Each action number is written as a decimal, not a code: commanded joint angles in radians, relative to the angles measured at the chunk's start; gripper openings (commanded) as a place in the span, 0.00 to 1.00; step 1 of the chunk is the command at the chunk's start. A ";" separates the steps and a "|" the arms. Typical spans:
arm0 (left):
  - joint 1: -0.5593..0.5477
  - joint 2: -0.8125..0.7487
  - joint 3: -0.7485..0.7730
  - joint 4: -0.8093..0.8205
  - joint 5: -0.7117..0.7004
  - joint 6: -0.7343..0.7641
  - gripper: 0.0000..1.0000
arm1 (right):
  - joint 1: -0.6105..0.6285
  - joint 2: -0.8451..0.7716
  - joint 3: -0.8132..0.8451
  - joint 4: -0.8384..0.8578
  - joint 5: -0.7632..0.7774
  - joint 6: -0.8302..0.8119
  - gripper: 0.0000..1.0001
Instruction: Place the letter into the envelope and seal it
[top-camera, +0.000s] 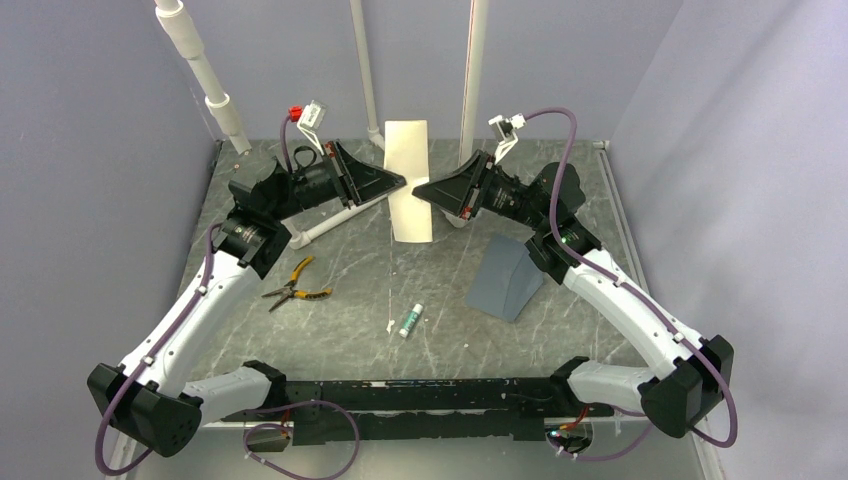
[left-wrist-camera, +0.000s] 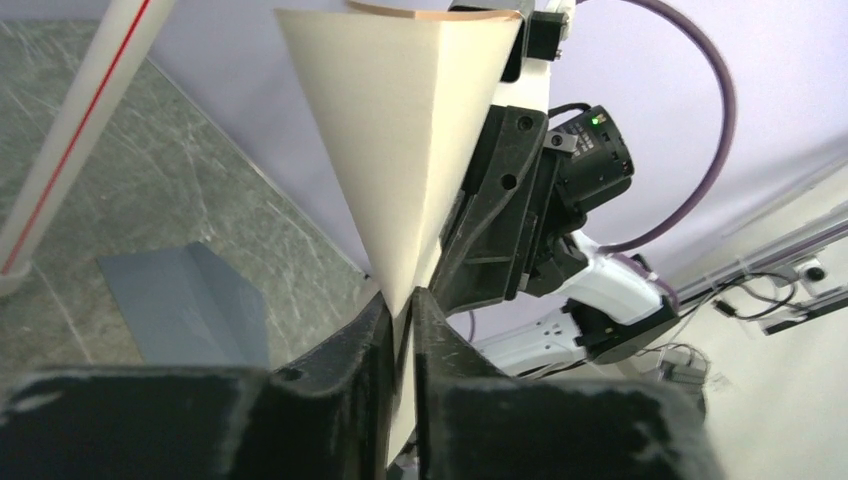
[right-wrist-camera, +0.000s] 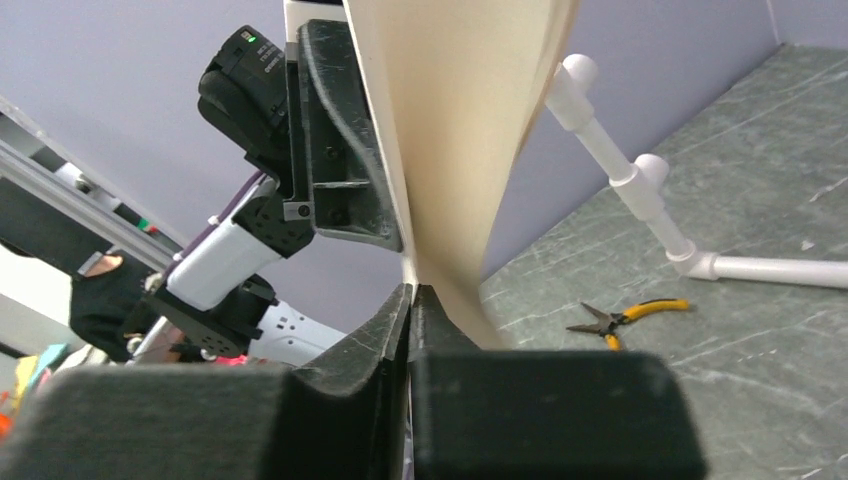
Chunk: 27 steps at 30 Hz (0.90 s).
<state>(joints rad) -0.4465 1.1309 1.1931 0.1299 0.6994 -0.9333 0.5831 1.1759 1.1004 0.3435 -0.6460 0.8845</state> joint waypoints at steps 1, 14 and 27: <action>-0.003 0.001 0.068 -0.018 -0.003 0.047 0.44 | 0.003 -0.025 0.037 0.035 0.000 -0.021 0.00; -0.003 -0.036 0.098 -0.187 -0.129 0.172 0.64 | 0.002 -0.019 0.047 0.022 0.009 -0.016 0.00; -0.003 -0.064 0.103 -0.252 -0.196 0.244 0.56 | 0.004 -0.004 0.052 0.061 0.009 0.000 0.00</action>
<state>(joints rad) -0.4465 1.1103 1.2591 -0.0353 0.5995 -0.7860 0.5842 1.1923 1.1187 0.3416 -0.6376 0.8799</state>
